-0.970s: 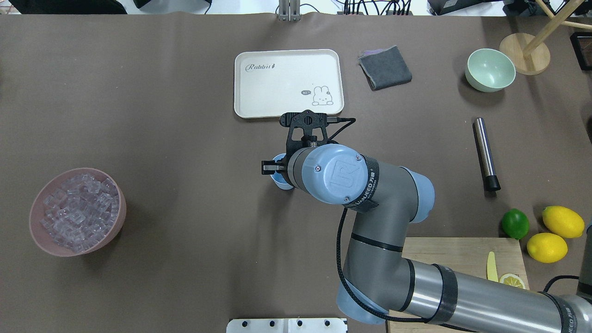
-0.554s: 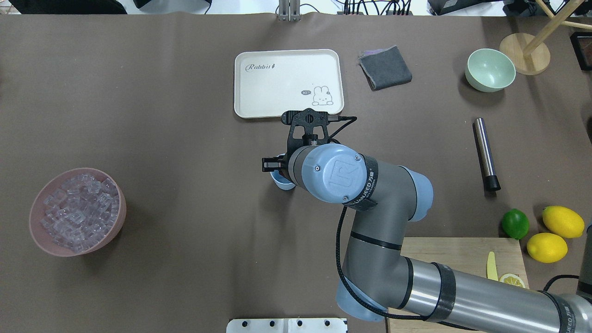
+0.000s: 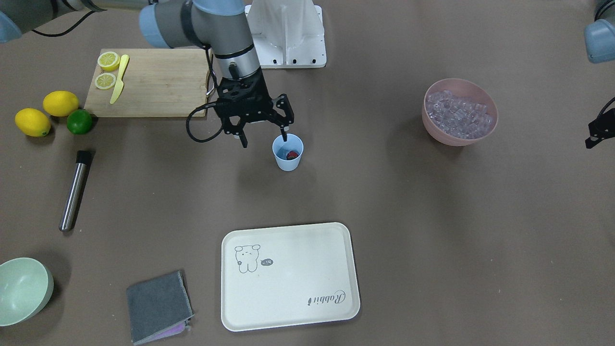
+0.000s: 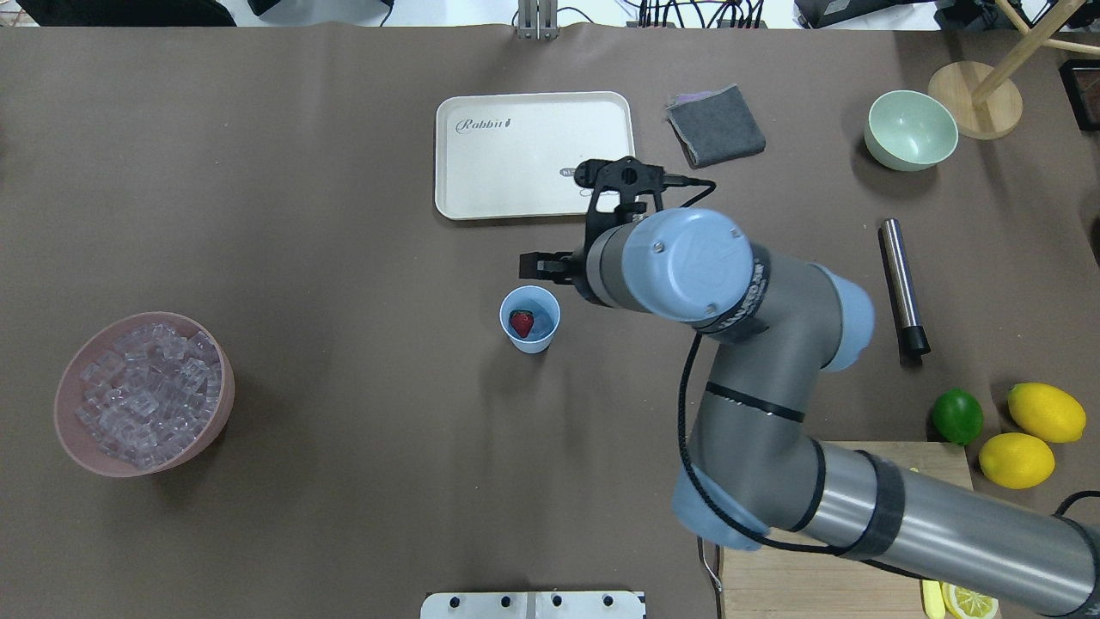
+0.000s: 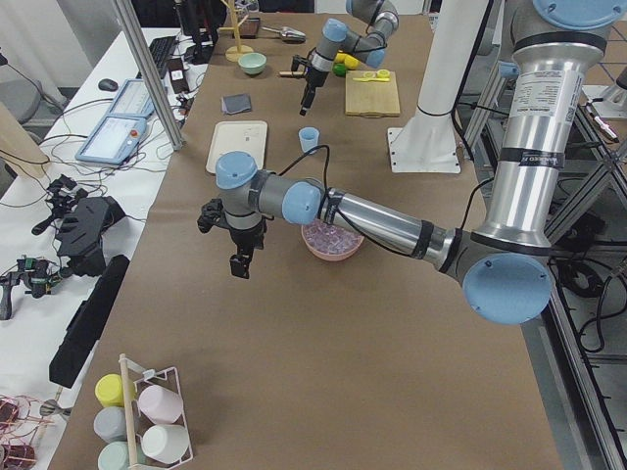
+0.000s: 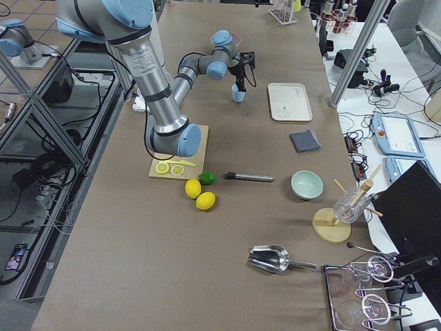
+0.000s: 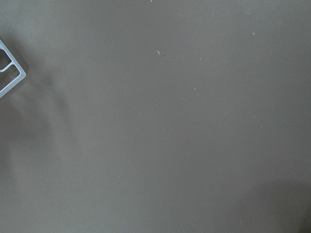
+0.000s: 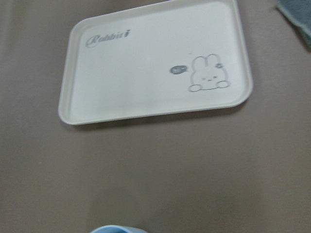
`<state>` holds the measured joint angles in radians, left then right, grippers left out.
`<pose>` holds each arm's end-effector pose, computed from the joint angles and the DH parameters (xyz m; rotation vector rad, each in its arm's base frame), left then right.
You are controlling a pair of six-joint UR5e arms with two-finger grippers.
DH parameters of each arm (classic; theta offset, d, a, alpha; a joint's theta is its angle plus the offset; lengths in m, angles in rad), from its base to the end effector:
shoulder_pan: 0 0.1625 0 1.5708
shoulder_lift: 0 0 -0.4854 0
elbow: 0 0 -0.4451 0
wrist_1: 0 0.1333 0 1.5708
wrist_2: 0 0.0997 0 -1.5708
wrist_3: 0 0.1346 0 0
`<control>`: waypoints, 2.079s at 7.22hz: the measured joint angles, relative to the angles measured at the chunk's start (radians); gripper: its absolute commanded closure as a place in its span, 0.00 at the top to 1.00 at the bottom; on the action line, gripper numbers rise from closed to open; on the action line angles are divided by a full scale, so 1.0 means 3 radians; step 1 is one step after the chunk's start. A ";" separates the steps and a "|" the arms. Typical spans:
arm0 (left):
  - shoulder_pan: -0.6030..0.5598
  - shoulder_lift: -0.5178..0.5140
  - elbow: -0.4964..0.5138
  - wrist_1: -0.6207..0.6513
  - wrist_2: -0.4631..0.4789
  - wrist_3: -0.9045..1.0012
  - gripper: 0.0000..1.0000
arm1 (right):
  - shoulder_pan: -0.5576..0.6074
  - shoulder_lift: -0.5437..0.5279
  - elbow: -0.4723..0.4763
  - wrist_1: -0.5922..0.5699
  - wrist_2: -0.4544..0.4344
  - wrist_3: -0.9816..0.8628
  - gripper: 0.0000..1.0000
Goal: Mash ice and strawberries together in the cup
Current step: 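Move the right gripper to the metal muddler beside the green bowl, then grasp the top of the metal muddler with the right gripper and lift it upright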
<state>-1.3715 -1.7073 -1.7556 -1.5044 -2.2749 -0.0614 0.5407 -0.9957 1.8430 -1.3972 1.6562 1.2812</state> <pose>0.0757 -0.6078 0.5770 0.1515 0.7273 0.2212 -0.5590 -0.4777 0.2213 0.3408 -0.9664 0.1852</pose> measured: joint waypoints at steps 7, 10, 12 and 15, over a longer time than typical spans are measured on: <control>-0.0014 -0.0005 -0.0088 -0.0001 0.0005 0.0000 0.98 | 0.1535 -0.0928 -0.0533 -0.0033 0.1434 -0.1297 1.00; -0.0015 -0.0005 -0.0114 -0.0010 0.0008 0.0000 0.98 | 0.1628 -0.0966 -0.1131 0.0564 0.1437 -0.1393 1.00; -0.0015 0.0002 -0.0116 -0.0040 0.0041 0.0000 0.98 | 0.1592 -0.0953 -0.1374 0.0855 0.1434 -0.1396 1.00; -0.0015 -0.0001 -0.0115 -0.0047 0.0103 -0.0003 0.98 | 0.1502 -0.0967 -0.1431 0.0917 0.1433 -0.1424 1.00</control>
<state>-1.3760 -1.7077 -1.7902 -1.5185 -2.2439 -0.0623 0.9914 -1.2857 1.4137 -1.1221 2.0862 0.8541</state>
